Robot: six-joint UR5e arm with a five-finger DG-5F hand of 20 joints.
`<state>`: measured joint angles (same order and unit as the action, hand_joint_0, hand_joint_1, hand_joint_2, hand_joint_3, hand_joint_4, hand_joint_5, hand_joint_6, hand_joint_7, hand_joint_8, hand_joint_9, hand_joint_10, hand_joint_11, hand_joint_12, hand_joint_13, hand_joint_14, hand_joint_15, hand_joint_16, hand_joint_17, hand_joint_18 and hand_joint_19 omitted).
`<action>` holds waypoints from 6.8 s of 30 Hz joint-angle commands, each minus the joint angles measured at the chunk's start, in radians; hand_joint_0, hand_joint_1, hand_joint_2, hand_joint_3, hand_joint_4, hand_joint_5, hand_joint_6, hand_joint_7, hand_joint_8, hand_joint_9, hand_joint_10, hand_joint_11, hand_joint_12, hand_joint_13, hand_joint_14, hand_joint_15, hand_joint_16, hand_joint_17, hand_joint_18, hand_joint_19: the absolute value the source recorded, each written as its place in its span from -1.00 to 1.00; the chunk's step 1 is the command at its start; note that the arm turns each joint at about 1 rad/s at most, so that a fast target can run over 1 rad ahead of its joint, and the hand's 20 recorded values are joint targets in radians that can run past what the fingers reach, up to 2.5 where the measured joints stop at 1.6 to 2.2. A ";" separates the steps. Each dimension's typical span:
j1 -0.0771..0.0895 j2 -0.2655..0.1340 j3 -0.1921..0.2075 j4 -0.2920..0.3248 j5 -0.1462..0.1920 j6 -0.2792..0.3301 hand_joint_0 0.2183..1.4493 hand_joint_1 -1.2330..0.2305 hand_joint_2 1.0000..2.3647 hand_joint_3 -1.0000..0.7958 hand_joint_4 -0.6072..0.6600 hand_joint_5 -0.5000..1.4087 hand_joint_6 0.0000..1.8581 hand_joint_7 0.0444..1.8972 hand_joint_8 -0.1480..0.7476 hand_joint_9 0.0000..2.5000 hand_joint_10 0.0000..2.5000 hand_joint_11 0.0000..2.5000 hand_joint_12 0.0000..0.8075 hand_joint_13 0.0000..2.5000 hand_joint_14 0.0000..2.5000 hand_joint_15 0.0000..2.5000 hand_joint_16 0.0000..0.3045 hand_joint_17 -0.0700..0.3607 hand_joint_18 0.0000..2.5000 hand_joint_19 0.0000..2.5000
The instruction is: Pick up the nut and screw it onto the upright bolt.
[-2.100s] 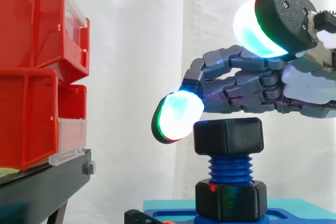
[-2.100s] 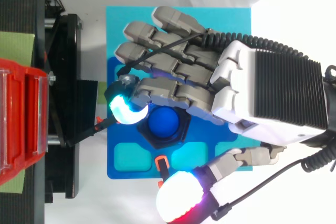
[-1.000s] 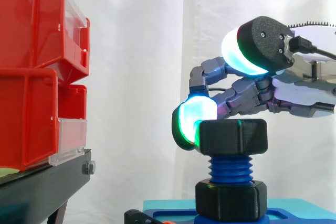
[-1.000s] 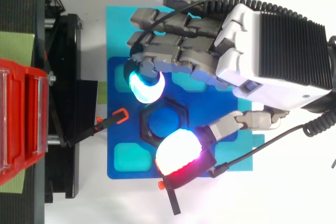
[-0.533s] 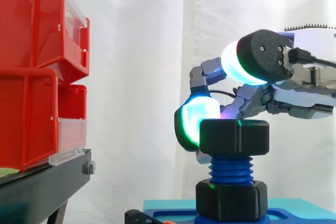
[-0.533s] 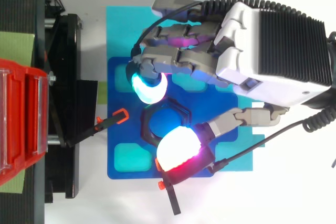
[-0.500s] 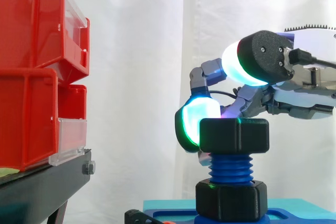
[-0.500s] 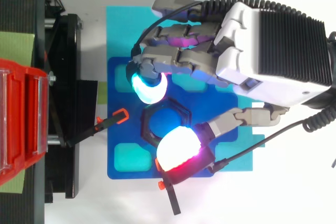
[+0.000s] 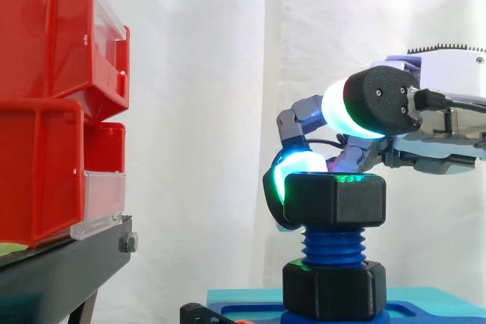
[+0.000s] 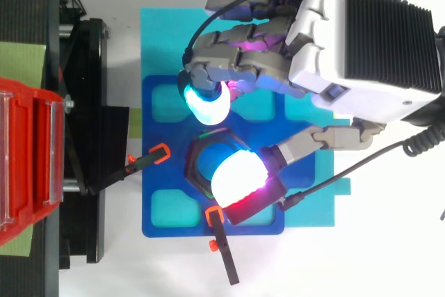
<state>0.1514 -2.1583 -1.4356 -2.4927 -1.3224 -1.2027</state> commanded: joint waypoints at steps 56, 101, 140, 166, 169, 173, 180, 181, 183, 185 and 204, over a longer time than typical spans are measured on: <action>0.022 0.006 0.055 -0.077 -0.124 -0.003 -0.65 0.31 -1.00 -0.44 0.27 -0.72 -0.46 -0.33 -0.09 -0.94 -1.00 -1.00 -0.18 -0.91 -1.00 -1.00 -0.74 -0.26 -1.00 -1.00; -0.021 -0.002 0.046 -0.110 -0.147 -0.009 -0.59 0.30 -1.00 -0.44 0.51 -0.58 -0.46 0.17 0.01 -0.60 -1.00 -1.00 -0.34 -0.72 -1.00 -1.00 -0.82 -0.39 -0.96 -1.00; -0.070 -0.002 0.046 -0.037 -0.242 -0.012 -0.61 0.44 -1.00 -0.44 0.31 -0.63 -0.46 -0.28 -0.11 -0.52 -1.00 -1.00 -0.25 -0.69 -1.00 -1.00 -0.79 -0.34 -0.94 -1.00; -0.039 -0.003 0.046 -0.046 -0.233 -0.012 -0.59 0.43 -1.00 -0.44 0.42 -0.58 -0.46 -0.03 -0.06 -0.53 -1.00 -1.00 -0.24 -0.70 -1.00 -1.00 -0.78 -0.33 -0.95 -1.00; -0.039 -0.002 0.046 -0.049 -0.233 -0.012 -0.59 0.43 -1.00 -0.44 0.43 -0.58 -0.46 0.00 -0.06 -0.52 -1.00 -1.00 -0.25 -0.70 -1.00 -1.00 -0.79 -0.33 -0.95 -1.00; -0.041 -0.002 0.046 -0.064 -0.235 -0.012 -0.58 0.41 -1.00 -0.44 0.45 -0.56 -0.46 0.05 -0.06 -0.51 -1.00 -1.00 -0.25 -0.69 -1.00 -1.00 -0.79 -0.34 -0.95 -1.00; -0.046 -0.002 0.046 -0.066 -0.235 -0.012 -0.57 0.39 -1.00 -0.44 0.47 -0.53 -0.46 0.14 -0.06 -0.48 -1.00 -1.00 -0.27 -0.67 -1.00 -1.00 -0.80 -0.36 -0.93 -1.00; -0.047 -0.003 0.046 -0.066 -0.235 -0.012 -0.57 0.39 -1.00 -0.44 0.46 -0.52 -0.46 0.15 -0.06 -0.48 -1.00 -1.00 -0.27 -0.67 -1.00 -1.00 -0.80 -0.36 -0.92 -1.00; -0.049 -0.002 0.046 -0.066 -0.235 -0.012 -0.56 0.38 -1.00 -0.44 0.44 -0.51 -0.46 0.19 -0.06 -0.46 -1.00 -1.00 -0.28 -0.66 -1.00 -1.00 -0.81 -0.37 -0.91 -1.00; -0.049 -0.002 0.046 -0.066 -0.235 -0.014 -0.56 0.38 -1.00 -0.44 0.39 -0.50 -0.46 0.29 -0.06 -0.46 -1.00 -1.00 -0.29 -0.66 -1.00 -1.00 -0.81 -0.37 -0.91 -1.00; -0.078 -0.002 0.046 -0.066 -0.242 -0.028 -0.53 0.26 -1.00 -0.44 0.17 -0.43 -0.36 0.39 -0.12 -0.09 -1.00 -1.00 -0.53 -0.36 -1.00 -1.00 -0.91 -0.52 -0.59 -1.00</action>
<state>0.0775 -2.1596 -1.3898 -2.5574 -1.5638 -1.2297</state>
